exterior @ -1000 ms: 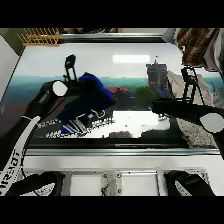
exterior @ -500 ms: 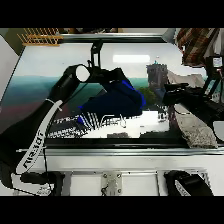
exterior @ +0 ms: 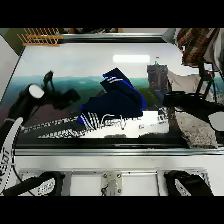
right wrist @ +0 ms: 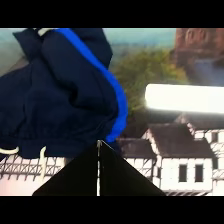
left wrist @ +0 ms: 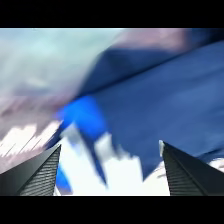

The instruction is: Fold the clothes and pants, and hang the long-sleeved shirts on hangers.

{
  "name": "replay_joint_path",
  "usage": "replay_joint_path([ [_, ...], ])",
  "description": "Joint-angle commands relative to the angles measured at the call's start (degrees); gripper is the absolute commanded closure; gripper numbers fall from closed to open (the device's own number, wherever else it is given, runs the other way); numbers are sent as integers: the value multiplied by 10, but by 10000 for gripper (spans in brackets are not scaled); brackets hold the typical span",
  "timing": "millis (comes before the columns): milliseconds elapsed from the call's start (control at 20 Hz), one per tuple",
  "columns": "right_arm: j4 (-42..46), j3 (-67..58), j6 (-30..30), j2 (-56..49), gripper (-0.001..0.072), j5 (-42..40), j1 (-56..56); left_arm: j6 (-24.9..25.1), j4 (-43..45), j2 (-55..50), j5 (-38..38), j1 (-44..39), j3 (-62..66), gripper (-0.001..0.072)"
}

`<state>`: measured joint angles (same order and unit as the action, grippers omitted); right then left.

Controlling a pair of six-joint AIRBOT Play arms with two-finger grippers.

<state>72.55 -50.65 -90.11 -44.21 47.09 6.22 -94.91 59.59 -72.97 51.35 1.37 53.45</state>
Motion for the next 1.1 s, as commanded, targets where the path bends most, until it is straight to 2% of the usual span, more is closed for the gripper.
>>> replay_joint_path([
  [0, -72, 0, -4, -39, 696, 19, -2, 24, -73, 43, -44, 60, -156, 35],
  [150, -111, 0, -4, -63, 696, 19, 0, 61, -125, 31, -73, 49, -189, 36],
  [400, -118, 1, -4, -83, 696, 19, 0, 60, -131, -42, -74, -4, -154, 36],
  [700, -118, 1, -4, -104, 696, 19, 0, 55, -106, -78, -63, -43, -94, 43],
  [750, -118, 1, -4, -108, 694, 19, 0, 55, -106, -83, -63, -43, -88, 319],
  [800, -117, 1, -7, -115, 689, 19, -1, 56, -104, -87, -58, -42, -81, 706],
  [850, -117, 1, -20, -125, 664, 19, -2, 56, -99, -87, -49, -38, -73, 699],
  [900, -115, 3, -37, -139, 421, 19, -2, 57, -96, -87, -39, -34, -65, 699],
  [950, -104, 4, -52, -156, 138, 19, -2, 62, -96, -86, -25, -28, -58, 700],
  [1000, -97, 6, -61, -177, 95, 19, -2, 69, -96, -82, -18, -21, -55, 699],
  [1050, -95, 7, -62, -204, 139, 18, -2, 73, -95, -74, -18, -17, -56, 699],
])
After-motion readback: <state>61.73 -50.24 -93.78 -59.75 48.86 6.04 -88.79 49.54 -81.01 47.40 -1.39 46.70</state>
